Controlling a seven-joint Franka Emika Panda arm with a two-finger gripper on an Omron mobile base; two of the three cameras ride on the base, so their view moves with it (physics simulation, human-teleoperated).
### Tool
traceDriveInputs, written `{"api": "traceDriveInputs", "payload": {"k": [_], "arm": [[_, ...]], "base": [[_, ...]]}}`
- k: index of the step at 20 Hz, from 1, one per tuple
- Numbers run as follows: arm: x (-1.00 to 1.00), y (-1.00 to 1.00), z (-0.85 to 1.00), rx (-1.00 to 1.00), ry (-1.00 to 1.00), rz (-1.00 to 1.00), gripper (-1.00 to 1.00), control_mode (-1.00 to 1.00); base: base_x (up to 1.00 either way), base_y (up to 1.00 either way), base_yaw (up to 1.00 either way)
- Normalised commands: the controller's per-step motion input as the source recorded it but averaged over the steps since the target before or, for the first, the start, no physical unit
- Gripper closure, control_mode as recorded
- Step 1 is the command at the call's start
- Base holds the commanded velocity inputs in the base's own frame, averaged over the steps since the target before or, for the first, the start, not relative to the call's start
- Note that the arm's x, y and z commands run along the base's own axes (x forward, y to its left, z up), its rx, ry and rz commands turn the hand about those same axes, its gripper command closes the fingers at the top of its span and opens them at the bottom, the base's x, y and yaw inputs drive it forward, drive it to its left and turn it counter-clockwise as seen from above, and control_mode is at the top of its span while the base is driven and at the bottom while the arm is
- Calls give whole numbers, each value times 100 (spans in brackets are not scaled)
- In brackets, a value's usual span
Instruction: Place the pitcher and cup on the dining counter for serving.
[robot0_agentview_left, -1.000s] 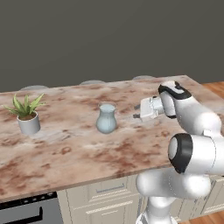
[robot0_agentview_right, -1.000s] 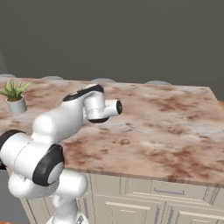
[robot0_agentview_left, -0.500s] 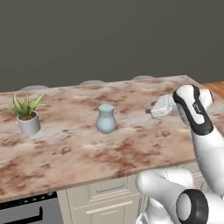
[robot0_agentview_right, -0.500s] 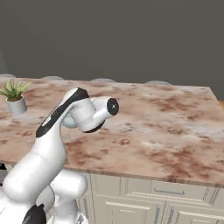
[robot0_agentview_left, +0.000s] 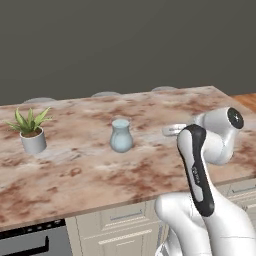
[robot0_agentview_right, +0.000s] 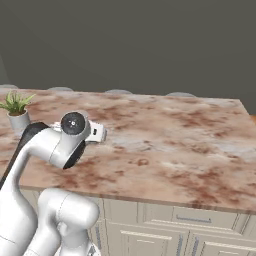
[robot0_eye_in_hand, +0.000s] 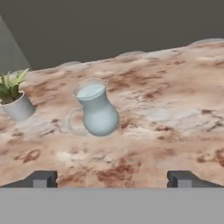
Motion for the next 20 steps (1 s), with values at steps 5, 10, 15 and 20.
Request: {"api": "traceDriveInputs", "payload": {"k": [5,10,15,20], "arm": [[-33,0,83,-3,62,-26,-100,-100],[-4,0,15,-1,13,-3,-100,-100],[-49,0,-10,-1,1,1,-100,-100],[-6,0,0,0,2,0,-100,-100]], "base": [[0,0,0],[0,0,0],[0,0,0],[0,0,0]]}}
